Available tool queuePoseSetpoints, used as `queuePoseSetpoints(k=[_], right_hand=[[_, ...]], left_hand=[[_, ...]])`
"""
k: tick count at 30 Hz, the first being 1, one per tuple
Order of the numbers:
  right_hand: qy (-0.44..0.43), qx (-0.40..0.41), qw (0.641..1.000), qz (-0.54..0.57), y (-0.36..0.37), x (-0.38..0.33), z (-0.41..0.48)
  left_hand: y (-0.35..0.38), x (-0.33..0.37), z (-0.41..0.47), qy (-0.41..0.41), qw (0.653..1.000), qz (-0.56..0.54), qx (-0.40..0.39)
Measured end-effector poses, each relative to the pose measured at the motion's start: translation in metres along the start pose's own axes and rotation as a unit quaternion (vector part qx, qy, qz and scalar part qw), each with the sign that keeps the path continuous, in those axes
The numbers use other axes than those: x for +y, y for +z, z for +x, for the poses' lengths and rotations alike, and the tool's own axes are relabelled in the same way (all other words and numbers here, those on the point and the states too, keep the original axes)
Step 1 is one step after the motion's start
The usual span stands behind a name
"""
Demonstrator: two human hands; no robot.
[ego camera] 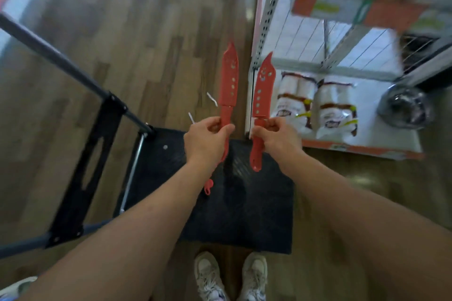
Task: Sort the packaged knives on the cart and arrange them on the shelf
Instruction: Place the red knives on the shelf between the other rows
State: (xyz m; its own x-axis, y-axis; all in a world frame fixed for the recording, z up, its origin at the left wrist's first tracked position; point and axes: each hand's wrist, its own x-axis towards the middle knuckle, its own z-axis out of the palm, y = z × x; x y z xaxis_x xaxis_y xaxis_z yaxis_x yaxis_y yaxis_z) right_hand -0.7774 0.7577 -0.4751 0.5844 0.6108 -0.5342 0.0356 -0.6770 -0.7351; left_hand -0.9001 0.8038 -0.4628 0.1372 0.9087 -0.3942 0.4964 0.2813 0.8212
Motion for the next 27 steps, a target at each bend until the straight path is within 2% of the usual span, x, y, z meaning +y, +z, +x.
queuePoseSetpoints(k=[4, 11, 17, 27], right_hand=[[-0.053, 0.018, 0.998, 0.041, -0.072, -0.102, -0.064], [-0.128, 0.073, 0.985, 0.090, -0.175, -0.189, -0.136], [-0.169, 0.096, 0.976, 0.101, -0.272, -0.210, -0.150], [-0.161, 0.046, 0.980, 0.104, -0.449, -0.180, -0.113]], left_hand=[[-0.036, 0.128, -0.046, 0.077, 0.996, -0.030, -0.014], [-0.044, 0.267, -0.111, 0.197, 0.979, -0.028, -0.038], [-0.001, 0.345, -0.158, 0.235, 0.971, -0.020, -0.035], [0.145, 0.432, -0.221, 0.237, 0.969, -0.071, 0.002]])
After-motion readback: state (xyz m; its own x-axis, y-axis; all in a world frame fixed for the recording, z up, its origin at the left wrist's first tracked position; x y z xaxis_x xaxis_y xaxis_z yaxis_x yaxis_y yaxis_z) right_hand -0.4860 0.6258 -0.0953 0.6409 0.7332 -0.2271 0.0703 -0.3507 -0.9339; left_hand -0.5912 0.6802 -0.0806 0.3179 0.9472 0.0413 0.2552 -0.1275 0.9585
